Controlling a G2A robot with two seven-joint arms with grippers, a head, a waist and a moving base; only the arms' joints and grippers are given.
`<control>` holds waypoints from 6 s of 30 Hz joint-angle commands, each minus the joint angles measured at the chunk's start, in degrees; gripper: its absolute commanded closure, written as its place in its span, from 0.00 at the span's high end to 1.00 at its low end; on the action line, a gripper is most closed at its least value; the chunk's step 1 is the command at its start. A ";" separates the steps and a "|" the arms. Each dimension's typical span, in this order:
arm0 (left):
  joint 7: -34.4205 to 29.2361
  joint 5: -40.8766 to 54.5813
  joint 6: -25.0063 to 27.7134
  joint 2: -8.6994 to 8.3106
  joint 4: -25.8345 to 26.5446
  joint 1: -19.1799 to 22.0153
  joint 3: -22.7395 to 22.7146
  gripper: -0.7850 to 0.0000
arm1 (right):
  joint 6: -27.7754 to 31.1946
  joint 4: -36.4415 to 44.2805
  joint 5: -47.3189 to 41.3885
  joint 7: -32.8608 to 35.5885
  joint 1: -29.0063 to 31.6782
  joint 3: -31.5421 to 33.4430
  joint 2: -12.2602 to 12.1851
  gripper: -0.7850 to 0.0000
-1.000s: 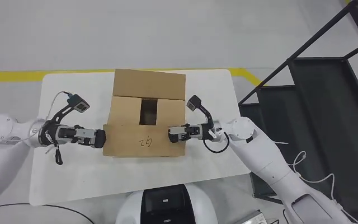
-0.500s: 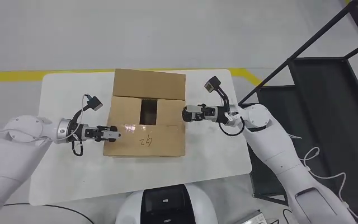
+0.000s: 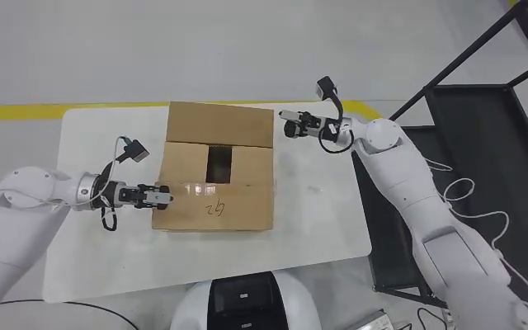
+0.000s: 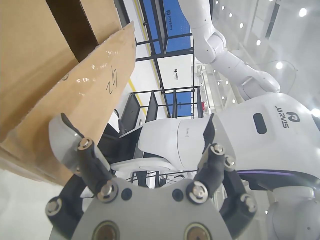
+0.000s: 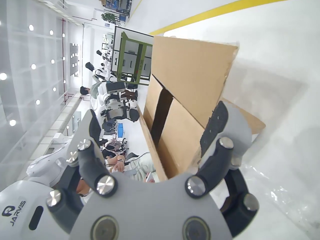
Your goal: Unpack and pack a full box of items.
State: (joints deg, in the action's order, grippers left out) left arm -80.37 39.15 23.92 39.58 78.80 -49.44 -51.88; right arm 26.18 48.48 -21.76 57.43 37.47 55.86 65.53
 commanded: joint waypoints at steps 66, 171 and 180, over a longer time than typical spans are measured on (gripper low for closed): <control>6.77 -5.94 -0.04 5.12 -9.85 4.95 1.30 1.00 | -8.47 27.08 0.03 17.00 17.12 3.98 -2.46 1.00; 6.71 -7.88 1.47 6.82 -12.79 5.83 1.81 1.00 | -24.33 26.69 79.17 -19.84 30.97 4.33 -2.61 0.74; 6.71 -7.88 1.47 6.82 -12.79 5.83 1.81 1.00 | -25.11 25.31 79.54 -19.12 29.99 3.87 -2.02 0.52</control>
State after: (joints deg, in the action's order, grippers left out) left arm -73.66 31.27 25.40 46.40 66.02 -43.61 -50.07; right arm 1.13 73.93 57.72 38.28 67.48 59.76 63.48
